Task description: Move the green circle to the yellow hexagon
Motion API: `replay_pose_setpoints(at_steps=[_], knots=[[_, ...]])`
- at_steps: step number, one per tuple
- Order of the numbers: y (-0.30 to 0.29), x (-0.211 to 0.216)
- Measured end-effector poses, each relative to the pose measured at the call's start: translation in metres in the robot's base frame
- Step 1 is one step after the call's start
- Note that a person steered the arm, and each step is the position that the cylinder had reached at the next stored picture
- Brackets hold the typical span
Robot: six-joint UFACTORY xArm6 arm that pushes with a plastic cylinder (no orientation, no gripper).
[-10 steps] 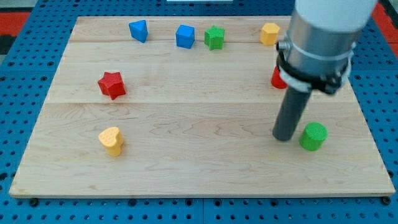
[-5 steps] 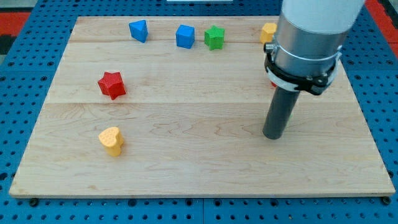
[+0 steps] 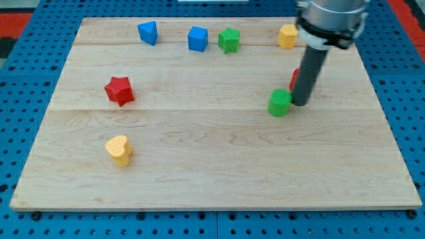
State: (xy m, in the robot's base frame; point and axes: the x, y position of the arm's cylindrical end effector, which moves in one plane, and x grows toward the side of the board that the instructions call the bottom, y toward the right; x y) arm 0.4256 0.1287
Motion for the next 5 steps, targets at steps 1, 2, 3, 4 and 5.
replay_pose_setpoints(at_steps=[1,2,3,4,5], knots=[[-0.024,0.045],[-0.040,0.054],[-0.071,0.031],[-0.071,-0.009],[-0.071,-0.051]])
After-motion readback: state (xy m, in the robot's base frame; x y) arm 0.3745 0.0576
